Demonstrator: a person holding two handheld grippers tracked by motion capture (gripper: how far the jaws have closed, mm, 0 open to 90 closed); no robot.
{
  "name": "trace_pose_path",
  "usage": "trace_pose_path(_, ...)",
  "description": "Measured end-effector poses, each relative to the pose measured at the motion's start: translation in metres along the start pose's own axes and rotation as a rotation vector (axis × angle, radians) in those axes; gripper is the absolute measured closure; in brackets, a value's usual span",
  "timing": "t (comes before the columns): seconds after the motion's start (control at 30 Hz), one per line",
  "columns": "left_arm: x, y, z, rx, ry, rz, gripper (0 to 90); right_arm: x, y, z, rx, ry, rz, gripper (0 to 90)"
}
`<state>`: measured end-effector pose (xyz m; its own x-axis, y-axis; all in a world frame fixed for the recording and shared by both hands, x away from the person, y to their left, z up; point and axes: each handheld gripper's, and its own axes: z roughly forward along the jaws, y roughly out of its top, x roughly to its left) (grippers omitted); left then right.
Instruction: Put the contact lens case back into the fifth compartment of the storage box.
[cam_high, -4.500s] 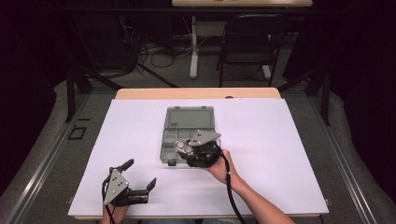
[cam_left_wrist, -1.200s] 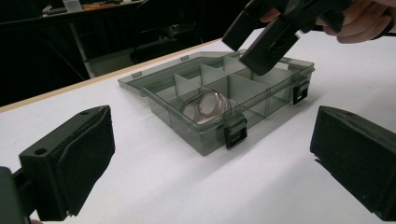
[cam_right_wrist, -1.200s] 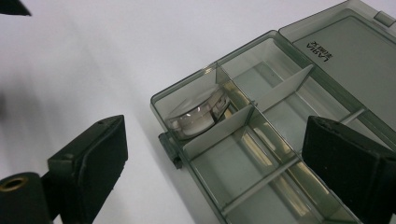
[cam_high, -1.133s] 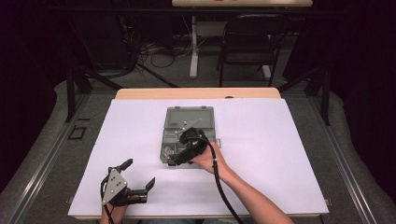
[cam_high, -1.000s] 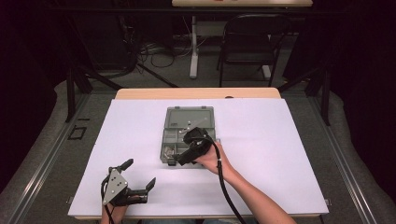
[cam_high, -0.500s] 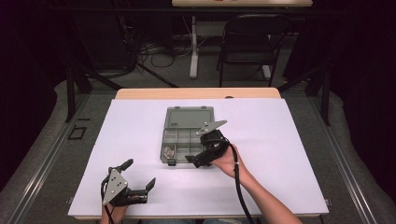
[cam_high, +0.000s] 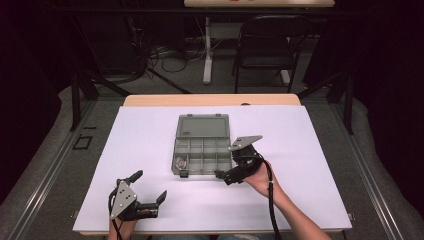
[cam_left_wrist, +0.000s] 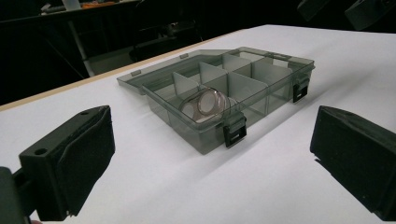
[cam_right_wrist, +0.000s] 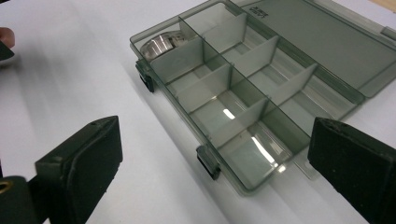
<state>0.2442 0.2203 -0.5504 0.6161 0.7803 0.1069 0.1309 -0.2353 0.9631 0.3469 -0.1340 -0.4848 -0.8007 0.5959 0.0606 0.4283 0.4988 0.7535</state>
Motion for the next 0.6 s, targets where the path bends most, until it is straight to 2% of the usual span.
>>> trace_pose_path(0.6, 0.000, 0.000, 0.000, -0.003, 0.000, -0.002, 0.1, -0.014, -0.039, -0.034, 0.000, -0.073, 0.034, 3.1)
